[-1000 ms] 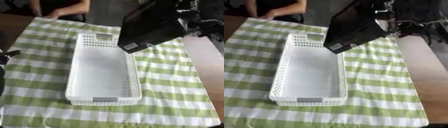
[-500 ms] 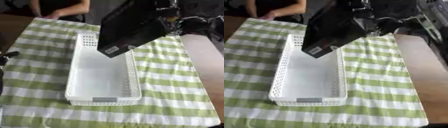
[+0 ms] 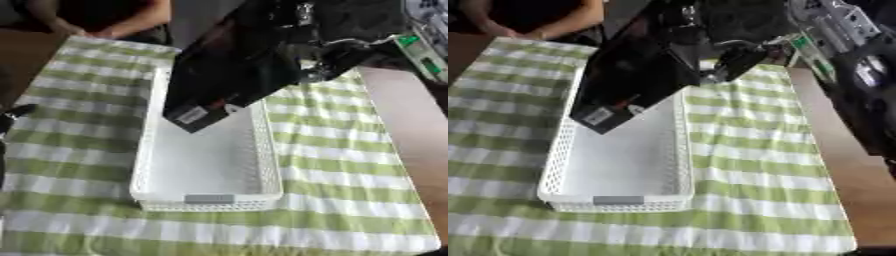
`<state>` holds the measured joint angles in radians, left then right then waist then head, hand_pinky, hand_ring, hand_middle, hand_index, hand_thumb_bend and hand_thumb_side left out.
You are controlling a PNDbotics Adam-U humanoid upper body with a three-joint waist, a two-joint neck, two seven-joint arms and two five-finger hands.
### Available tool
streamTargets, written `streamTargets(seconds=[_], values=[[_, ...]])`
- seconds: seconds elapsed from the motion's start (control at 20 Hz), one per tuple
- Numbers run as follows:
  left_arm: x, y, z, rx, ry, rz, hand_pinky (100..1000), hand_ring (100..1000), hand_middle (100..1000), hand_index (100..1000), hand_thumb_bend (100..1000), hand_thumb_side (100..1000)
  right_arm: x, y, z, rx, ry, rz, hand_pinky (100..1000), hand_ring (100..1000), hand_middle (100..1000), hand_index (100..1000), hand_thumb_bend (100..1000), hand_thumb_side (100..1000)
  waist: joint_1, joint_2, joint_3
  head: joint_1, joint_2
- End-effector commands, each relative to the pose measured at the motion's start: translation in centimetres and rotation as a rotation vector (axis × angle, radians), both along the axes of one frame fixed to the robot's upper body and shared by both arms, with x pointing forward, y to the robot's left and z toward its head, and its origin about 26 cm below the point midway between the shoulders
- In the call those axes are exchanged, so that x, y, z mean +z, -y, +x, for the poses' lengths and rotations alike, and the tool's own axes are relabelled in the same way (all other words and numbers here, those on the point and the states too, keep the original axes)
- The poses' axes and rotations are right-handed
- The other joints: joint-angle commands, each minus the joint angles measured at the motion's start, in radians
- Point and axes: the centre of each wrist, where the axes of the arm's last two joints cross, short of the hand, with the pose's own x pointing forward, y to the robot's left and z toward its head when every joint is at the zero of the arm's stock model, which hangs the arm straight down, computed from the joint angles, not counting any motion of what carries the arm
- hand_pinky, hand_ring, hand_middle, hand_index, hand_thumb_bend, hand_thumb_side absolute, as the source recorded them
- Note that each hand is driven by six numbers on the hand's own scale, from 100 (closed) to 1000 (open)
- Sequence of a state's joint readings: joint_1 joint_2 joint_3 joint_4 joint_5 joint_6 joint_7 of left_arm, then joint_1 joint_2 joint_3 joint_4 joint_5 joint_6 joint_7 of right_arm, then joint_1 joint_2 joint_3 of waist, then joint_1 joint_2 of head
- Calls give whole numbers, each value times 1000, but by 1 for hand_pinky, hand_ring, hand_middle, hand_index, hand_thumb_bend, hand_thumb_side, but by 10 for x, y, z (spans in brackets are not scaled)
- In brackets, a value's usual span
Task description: Pick up objects on the table and place them in the box.
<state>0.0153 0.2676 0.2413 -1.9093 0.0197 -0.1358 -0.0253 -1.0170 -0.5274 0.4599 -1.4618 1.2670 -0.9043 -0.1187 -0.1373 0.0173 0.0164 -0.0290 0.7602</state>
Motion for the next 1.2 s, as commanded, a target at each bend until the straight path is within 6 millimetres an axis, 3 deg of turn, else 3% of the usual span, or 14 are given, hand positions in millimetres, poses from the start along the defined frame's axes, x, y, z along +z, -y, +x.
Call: streamTargets(seconds=[0.05, 0.15, 0.25, 0.3, 0.35, 0.4, 0.45, 0.8, 0.85, 0.9, 1.2], values=[[6, 1, 2, -16, 20, 10, 777, 1000, 1000, 887, 175, 1000, -2, -10, 3, -8, -19, -39, 764, 839, 824, 723, 116, 410, 12, -8, 3, -20, -7], [6, 2, 2, -18, 20, 9, 777, 1000, 1000, 887, 175, 1000, -13, -19, 5, -19, -45, -81, 812, 877, 876, 799, 223, 452, 12, -7, 5, -22, -8], [6, 2, 2, -19, 20, 8, 777, 1000, 1000, 887, 175, 1000, -23, -25, 7, -35, -73, -121, 884, 942, 940, 904, 425, 516, 12, -6, 6, -24, -9], [6, 2, 2, -20, 20, 8, 777, 1000, 1000, 887, 175, 1000, -27, -28, 7, -43, -86, -138, 921, 975, 969, 940, 480, 530, 13, -6, 7, -24, -9], [6, 2, 2, -21, 20, 8, 777, 1000, 1000, 887, 175, 1000, -30, -29, 7, -50, -97, -151, 921, 975, 969, 940, 480, 530, 13, -6, 7, -24, -9], [6, 2, 2, -21, 20, 8, 777, 1000, 1000, 887, 175, 1000, -32, -29, 8, -62, -107, -167, 999, 1000, 1000, 1000, 594, 540, 13, -6, 7, -23, -9], [6, 2, 2, -21, 21, 7, 777, 1000, 1000, 887, 175, 1000, -34, -29, 8, -74, -116, -180, 1000, 1000, 1000, 1000, 623, 543, 13, -6, 8, -23, -10], [6, 2, 2, -19, 20, 7, 778, 1000, 1000, 887, 176, 1000, -24, -15, 4, -119, -134, -192, 1000, 1000, 1000, 1000, 635, 575, 13, -8, 5, -20, -14], [6, 2, 2, -20, 20, 6, 778, 1000, 1000, 887, 176, 1000, -22, -12, 3, -124, -132, -188, 1000, 1000, 1000, 1000, 615, 524, 13, -8, 5, -20, -14], [6, 2, 2, -19, 19, 6, 778, 1000, 1000, 887, 177, 1000, -19, -7, 3, -135, -129, -183, 1000, 1000, 1000, 1000, 625, 589, 13, -8, 4, -19, -15], [6, 1, 2, -15, 17, 8, 778, 1000, 1000, 887, 175, 1000, 17, 31, -4, -215, -47, -127, 1000, 1000, 1000, 1000, 582, 639, 11, -9, -1, -10, -18]])
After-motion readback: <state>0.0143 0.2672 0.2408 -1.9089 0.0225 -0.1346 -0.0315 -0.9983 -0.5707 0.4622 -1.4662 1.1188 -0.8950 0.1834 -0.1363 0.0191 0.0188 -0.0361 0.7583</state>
